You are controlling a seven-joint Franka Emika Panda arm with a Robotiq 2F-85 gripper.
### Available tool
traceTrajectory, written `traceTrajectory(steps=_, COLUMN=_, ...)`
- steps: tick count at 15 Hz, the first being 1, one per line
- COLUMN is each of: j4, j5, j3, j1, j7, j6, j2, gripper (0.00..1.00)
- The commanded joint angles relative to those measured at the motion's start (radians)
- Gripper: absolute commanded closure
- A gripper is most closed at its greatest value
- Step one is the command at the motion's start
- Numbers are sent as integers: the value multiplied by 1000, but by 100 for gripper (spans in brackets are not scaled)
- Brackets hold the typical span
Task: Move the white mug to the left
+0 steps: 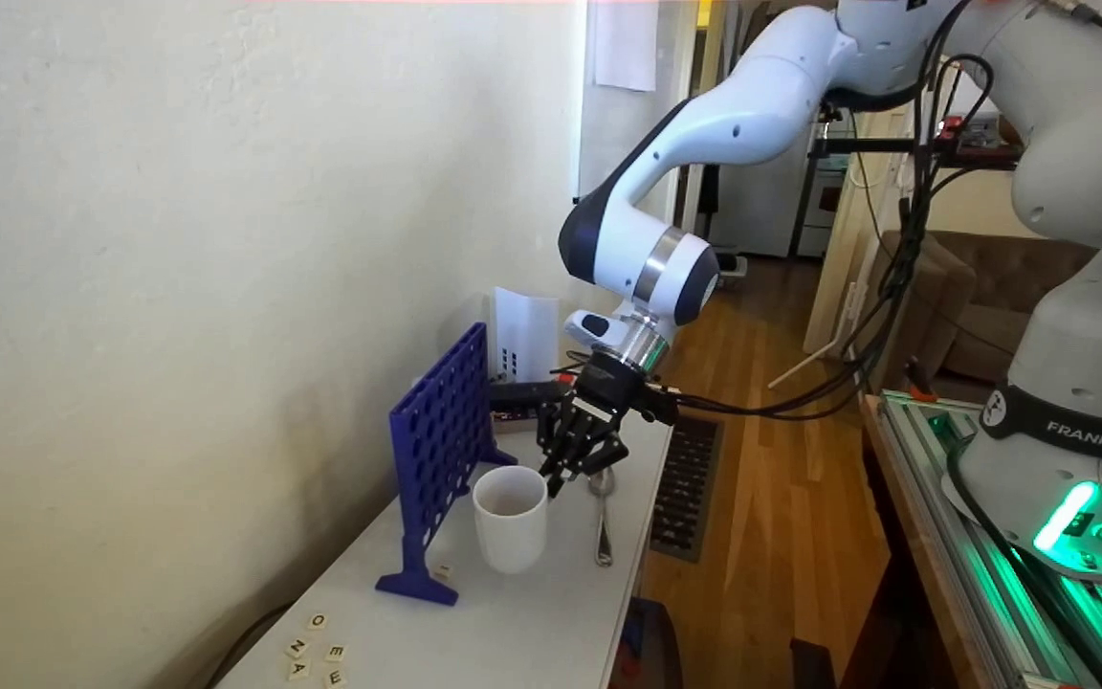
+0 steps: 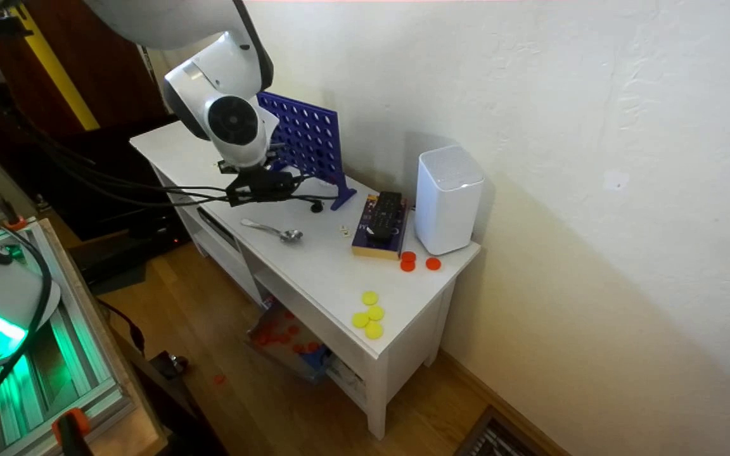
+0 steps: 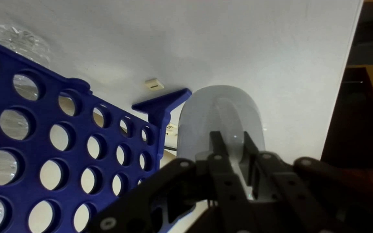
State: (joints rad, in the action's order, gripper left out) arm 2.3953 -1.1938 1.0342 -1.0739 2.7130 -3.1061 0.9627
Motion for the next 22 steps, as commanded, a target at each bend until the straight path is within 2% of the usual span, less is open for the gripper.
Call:
traceTrajectory(steps=1, j4=-17, j5=141, j3=63, j1=-99, j7=41, j6=-149, j2=249, gripper=96)
traceTrajectory(steps=5, j4=-3, j5=304, j3=46, j1=-144, j7=41, j6=-266, j2=458, gripper=96)
traceTrajectory(steps=10, j4=12, j5=437, j3=21, j1=-179, j7=40, j6=-339, j2=619, gripper=96)
traceTrajectory(steps=11, j4=28, j5=452, j3=14, j1=-178, j7=-24, j6=-268, j2=527, gripper=96)
traceTrajectory(steps=17, j4=65, j5=485, j3=37, j1=-130, j7=-29, j6=-372, j2=539, gripper=96)
traceTrajectory(steps=18, j4=102, j5=653, j3=6, j1=-109, j7=-208, j6=-375, j2=505, gripper=96)
traceTrajectory(steps=22, j4=141, j5=881, j3=-35, j1=-15, j7=-453, j6=-448, j2=485, gripper=96)
